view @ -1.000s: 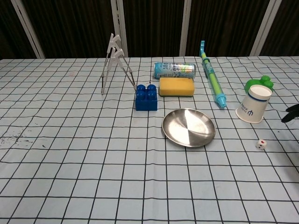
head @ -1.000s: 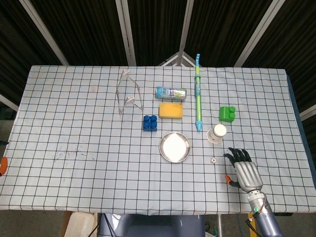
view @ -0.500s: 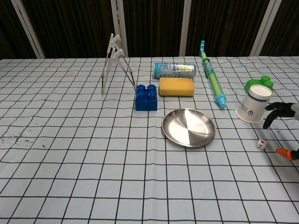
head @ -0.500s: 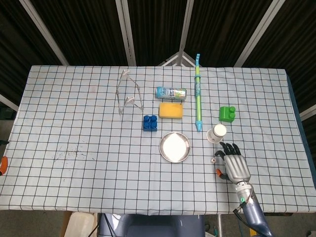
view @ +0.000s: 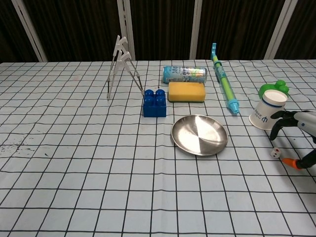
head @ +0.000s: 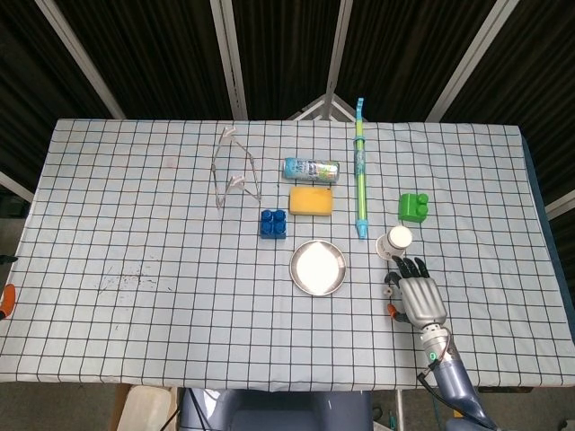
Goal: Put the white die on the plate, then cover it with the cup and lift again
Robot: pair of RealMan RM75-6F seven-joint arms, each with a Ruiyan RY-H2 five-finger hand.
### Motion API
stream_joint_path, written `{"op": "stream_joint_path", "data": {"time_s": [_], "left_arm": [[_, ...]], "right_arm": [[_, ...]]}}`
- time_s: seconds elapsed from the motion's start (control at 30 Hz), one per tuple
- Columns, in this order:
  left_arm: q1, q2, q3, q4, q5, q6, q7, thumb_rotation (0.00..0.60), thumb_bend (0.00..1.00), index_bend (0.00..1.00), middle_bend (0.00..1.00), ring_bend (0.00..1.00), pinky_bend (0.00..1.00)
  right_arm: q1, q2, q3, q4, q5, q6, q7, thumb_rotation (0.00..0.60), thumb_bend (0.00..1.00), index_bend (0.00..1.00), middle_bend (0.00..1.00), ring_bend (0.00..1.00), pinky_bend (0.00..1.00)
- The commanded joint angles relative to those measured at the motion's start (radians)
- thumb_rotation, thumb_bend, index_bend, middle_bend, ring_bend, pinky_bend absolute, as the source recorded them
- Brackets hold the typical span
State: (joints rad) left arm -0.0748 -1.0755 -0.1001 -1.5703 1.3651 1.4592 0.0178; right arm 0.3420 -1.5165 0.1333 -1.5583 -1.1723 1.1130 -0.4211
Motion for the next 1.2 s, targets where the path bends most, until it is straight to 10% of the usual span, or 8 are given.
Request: {"op": "stream_joint_path", "data": {"time_s": [0.03, 1.2], "left_arm": [[-0.001, -0.001, 0.001, 0.001, -0.001, -0.002, 0.003, 0.6, 0.7, 0.28, 0.0, 0.0, 0.12], [-0.012, -0.018, 0.001, -0.006, -0.017, -0.013, 0.064, 0.6, 0.7, 0.28, 0.0, 0.0, 0.12]], "right_arm": [[0.006, -0.009, 0.0, 0.013, 0.003, -0.004, 0.001, 0.6, 0.32, 0.4, 0.1, 0.1, 0.0], [0.042, -0.051, -0.002, 0.113, 0.022, -0.023, 0.039, 0.6, 0.32, 0.48, 0.1, 0.11, 0.0]]}}
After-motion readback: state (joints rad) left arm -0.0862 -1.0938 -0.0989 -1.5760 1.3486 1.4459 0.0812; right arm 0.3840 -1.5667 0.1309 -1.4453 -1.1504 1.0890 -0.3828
